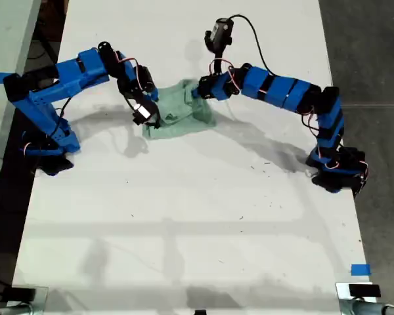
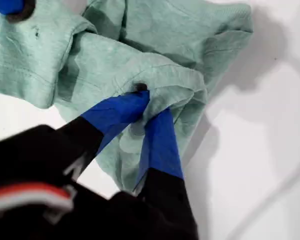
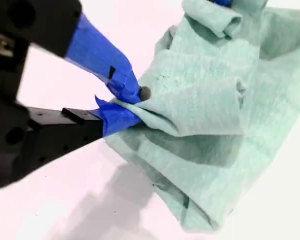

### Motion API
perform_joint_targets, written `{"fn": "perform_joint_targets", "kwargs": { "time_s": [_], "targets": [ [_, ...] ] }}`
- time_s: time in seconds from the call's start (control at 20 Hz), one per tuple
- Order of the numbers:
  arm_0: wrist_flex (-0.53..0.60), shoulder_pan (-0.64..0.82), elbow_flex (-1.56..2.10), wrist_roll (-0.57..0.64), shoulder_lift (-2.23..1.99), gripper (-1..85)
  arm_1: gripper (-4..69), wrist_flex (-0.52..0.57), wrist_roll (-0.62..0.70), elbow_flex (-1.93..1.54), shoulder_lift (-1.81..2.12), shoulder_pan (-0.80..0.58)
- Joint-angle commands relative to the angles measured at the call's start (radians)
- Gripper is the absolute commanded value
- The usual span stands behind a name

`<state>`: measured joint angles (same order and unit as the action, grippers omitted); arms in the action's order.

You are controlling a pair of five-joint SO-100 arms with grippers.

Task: Fold t shirt

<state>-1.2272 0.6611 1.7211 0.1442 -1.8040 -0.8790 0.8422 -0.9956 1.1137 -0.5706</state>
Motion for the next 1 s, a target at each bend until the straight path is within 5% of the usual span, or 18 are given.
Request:
{"fn": "perform_joint_targets", "kwargs": {
  "time_s": [0.0, 0.25, 0.45, 0.65, 0.75, 0.95],
  "targets": [
    [0.018, 0.044, -0.031, 0.006, 0.005, 6.7, 1.2, 0.043, -0.014, 0.041, -0.005, -0.034],
    [-0.069, 0.060, -0.103, -0.009, 0.221, 17.4, 21.1, 0.018, 0.051, 0.040, 0.003, -0.049],
    [-0.087, 0.129, -0.112, 0.058, 0.258, 17.5, 25.2, -0.032, 0.100, 0.041, 0.055, -0.064],
    [-0.267, 0.141, -0.284, 0.064, 0.209, 17.0, 28.5, -0.115, 0.135, 0.041, 0.121, -0.110],
    [-0.399, 0.132, -0.434, 0.058, 0.212, 16.8, 28.0, -0.192, 0.137, 0.043, 0.183, -0.132],
    [-0.410, 0.121, -0.405, 0.067, 0.041, 15.7, 25.9, -0.518, 0.043, 0.049, 0.391, -0.158]
  ]
}}
